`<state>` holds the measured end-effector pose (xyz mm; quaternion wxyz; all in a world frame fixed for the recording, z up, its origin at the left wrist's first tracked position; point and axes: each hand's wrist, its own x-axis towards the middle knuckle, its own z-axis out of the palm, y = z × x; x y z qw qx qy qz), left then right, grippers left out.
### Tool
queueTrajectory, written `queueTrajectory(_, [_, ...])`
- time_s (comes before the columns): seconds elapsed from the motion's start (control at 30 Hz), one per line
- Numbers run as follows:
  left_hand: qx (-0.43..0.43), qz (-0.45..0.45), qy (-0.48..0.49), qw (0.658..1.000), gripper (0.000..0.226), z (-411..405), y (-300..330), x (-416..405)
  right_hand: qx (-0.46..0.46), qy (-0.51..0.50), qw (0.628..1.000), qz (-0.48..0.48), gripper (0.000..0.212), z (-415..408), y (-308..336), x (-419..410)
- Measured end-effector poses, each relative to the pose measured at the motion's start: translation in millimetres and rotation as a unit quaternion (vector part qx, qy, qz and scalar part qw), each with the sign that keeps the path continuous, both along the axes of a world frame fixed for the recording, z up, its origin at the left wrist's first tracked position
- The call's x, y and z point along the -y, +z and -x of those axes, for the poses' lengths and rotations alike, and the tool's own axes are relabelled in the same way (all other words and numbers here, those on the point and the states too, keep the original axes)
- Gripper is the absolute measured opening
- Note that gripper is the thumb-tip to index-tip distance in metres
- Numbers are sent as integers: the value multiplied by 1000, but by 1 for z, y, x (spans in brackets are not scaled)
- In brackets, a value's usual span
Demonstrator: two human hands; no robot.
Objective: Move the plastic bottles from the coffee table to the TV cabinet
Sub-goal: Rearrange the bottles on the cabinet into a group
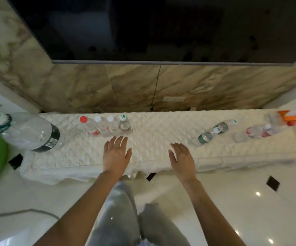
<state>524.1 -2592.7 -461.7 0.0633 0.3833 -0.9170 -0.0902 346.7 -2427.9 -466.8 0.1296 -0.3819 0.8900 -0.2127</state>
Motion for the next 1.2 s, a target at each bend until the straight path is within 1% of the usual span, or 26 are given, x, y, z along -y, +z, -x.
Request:
queueTrajectory(0.1, [-6,5,-22,1000,44,24,12,-38,-26,-8,1000,5,51,12,13,-39])
queueTrajectory(0.27, [-10,-2,-62,998,44,67,23,-90,-48,-61,997,6,50,36,28,-94])
queueTrajectory(0.33, [-10,8,-89,996,40,86,23,-103,-53,-86,995,8,49,48,31,-109])
queueTrajectory(0.43, [-2,15,-122,992,41,119,21,-118,-64,-116,991,6,48,70,30,-129])
queueTrajectory(0.57, [33,11,-148,988,48,166,20,-129,-67,-137,988,-9,50,105,31,-143])
queueTrajectory(0.73, [27,1,-173,985,49,238,18,-127,-72,-160,984,-28,49,164,30,-145])
queueTrajectory(0.87, [22,-18,-190,981,49,291,17,-124,-70,-162,984,-25,52,211,27,-141])
queueTrajectory(1.0, [28,-36,-196,980,49,336,8,-125,-68,-159,985,-28,45,255,18,-138])
queueTrajectory(1.07, [40,-57,-196,978,51,353,3,-127,-59,-145,987,-33,45,276,10,-137])
queueTrajectory(1.2, [44,-90,-163,981,52,378,-17,-133,-33,-99,994,-41,41,319,-8,-134])
